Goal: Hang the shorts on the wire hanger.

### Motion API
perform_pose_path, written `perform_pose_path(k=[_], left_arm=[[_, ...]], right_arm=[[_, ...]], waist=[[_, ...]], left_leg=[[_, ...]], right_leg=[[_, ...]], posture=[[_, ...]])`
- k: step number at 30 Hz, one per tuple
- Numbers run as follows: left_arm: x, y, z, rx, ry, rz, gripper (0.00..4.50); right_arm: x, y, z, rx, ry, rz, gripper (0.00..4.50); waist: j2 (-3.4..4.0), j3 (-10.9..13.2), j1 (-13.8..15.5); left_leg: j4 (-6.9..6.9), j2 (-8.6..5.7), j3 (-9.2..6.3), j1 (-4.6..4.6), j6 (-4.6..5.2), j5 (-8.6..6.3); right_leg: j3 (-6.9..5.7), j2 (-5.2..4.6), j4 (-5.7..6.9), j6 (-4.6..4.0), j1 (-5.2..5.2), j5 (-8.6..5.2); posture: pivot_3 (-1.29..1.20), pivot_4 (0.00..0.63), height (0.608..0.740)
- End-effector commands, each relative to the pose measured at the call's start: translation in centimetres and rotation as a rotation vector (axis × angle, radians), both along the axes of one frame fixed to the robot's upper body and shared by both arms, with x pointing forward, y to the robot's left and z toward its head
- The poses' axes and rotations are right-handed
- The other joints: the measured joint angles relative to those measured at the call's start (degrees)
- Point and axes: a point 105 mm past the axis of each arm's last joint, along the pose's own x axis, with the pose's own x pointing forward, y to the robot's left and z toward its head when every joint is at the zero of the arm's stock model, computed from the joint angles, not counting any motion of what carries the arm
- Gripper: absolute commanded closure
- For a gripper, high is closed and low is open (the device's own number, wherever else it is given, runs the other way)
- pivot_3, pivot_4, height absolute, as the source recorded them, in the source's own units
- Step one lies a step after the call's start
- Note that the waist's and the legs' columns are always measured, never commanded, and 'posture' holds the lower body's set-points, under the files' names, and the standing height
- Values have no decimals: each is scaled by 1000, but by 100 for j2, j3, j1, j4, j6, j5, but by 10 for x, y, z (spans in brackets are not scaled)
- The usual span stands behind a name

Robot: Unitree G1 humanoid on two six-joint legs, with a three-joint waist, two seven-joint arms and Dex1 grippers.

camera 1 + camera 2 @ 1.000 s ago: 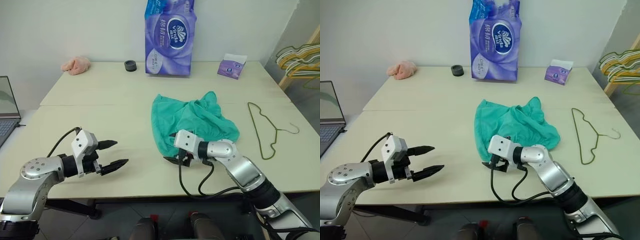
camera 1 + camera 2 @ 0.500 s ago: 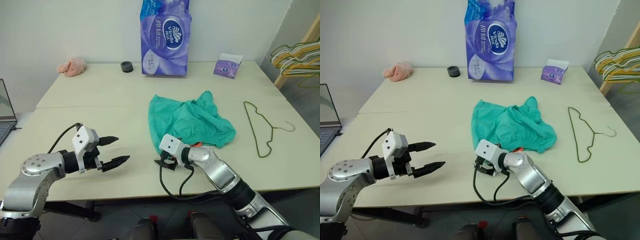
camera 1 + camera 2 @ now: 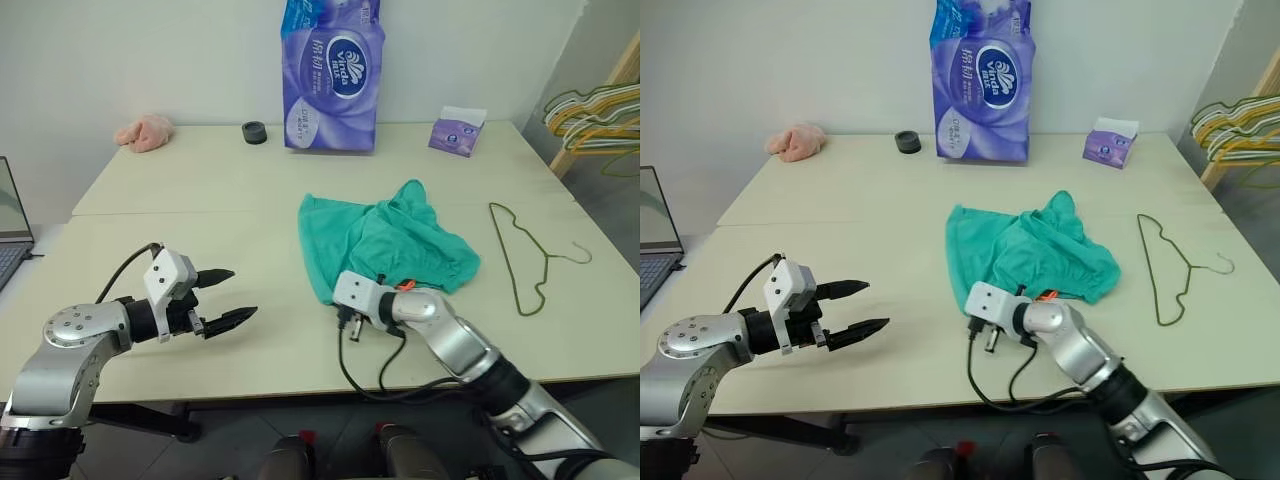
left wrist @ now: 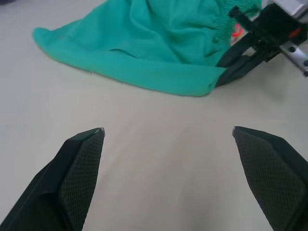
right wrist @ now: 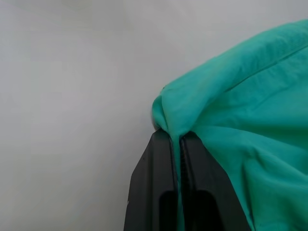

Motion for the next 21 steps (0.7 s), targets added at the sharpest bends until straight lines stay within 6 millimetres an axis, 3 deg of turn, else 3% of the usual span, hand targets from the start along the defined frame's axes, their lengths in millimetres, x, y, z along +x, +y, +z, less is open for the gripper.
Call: perform_pose_path(k=[1,8,21], left_arm=[[6,-1,5,46,-55,-30,0],[-3,-21,-5,79,-17,-181,0],[37,-60,-15,237,-403,-301,0]], right_arm=[[-24,-11,18,-63,-72,201,4482],[-57,-59,35,-157,-1,361,4482],[-69,-73,82,-25,35,349,4482]], waist=[[1,1,-16],[-4,5,-58],[-13,10,-144]], left_leg=[[-2,1,-1,0,0,0],[-1,1,2,-1,-1,-1],[1,1,5,-1,-1,-1]], right_leg=[[0,0,-1,2,0,-1],[-4,0,-3,9,2,-5],[3,-2,-4,9,6,-4]], posture=[[-118,101,740],[-143,104,740],[-197,107,740]])
